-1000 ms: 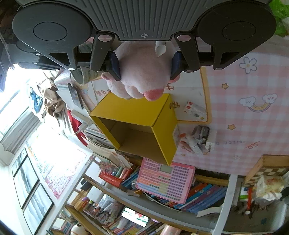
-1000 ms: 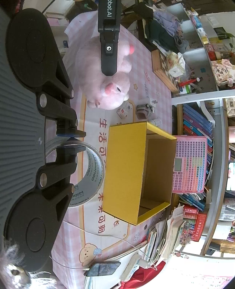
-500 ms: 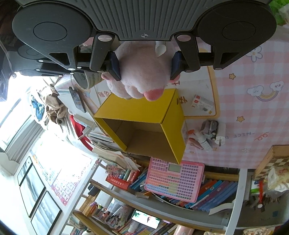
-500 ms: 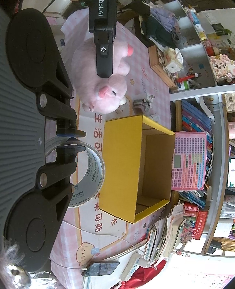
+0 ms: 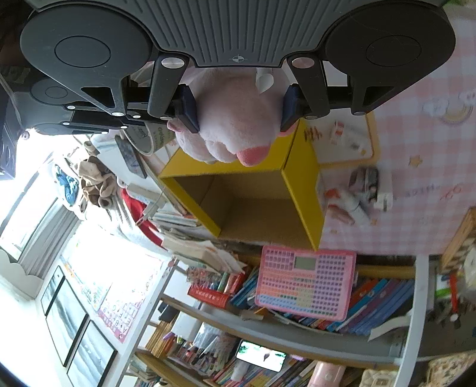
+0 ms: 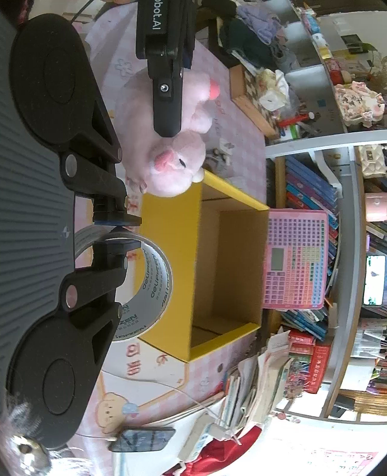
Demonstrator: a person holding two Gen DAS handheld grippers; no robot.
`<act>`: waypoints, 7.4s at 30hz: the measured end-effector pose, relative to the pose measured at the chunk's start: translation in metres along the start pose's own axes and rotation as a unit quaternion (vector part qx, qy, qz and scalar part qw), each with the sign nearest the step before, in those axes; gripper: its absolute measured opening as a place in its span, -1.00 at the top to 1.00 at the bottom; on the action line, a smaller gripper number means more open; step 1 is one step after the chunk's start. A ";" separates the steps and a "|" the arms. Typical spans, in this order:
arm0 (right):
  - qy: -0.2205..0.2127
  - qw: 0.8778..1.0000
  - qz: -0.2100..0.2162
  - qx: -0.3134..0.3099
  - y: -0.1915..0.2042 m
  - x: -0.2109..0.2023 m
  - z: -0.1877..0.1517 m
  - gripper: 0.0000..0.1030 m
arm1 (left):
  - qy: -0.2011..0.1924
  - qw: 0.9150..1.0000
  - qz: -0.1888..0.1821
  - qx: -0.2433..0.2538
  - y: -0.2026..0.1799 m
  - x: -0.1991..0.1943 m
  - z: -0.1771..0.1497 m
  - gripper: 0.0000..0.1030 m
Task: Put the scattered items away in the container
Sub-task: 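Lift and carry the pig with the left gripper while the right carries the tape roll to the yellow box, then lower the pig into the yellow box and open the left gripper while the right releases the tape roll inside, then withdraw both tools up and away from the yellow box, then move the left gripper toward the white charger plug while the right approaches the small white-and-red box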
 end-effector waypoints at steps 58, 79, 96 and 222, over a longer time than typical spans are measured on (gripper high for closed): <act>0.139 0.946 0.106 -0.274 -0.085 0.220 0.137 0.81 | 0.110 0.971 0.194 0.084 -0.004 0.218 0.127 -0.14; 0.131 0.953 0.117 -0.248 -0.090 0.211 0.140 -0.05 | 0.076 0.969 0.219 0.080 -0.015 0.206 0.125 -0.16; 0.033 0.977 0.075 -0.195 -0.081 0.139 0.144 -0.33 | -0.018 0.975 0.205 0.085 -0.030 0.123 0.118 -0.58; -0.031 0.989 -0.010 -0.145 0.154 0.086 0.041 -0.51 | 0.014 0.963 0.267 -0.029 0.146 -0.046 -0.033 -0.69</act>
Point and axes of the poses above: each gripper's, at about its wrist camera, not at the fingertips, and x roughly the way its jaws point, y to its left, z to its top, the point moved 1 cm from there along x, roughly the way its jaws point, and after that the axes turned 7 degrees about y, right-handed, at the moved point
